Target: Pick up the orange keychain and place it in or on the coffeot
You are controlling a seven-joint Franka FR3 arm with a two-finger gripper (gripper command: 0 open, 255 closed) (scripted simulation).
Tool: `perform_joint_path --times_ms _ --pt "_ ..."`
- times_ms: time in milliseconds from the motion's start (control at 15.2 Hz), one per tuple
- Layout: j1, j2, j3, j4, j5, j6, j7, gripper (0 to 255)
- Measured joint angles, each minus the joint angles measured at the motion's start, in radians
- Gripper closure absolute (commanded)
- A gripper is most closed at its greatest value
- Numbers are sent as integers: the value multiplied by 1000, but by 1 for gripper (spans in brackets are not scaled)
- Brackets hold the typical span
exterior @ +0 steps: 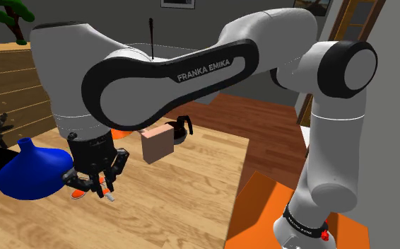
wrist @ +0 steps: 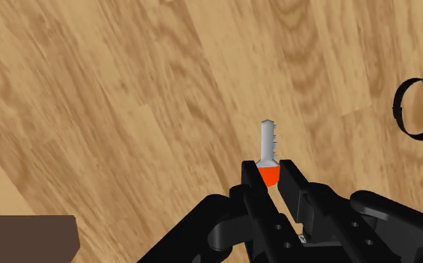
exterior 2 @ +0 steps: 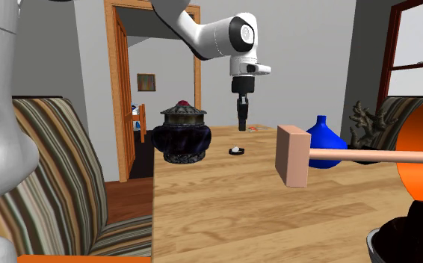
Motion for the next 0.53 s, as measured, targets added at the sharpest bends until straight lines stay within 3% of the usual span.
perform_joint_path --times_ms 528 --pt "11 -4 6 102 6 -104 -4 255"
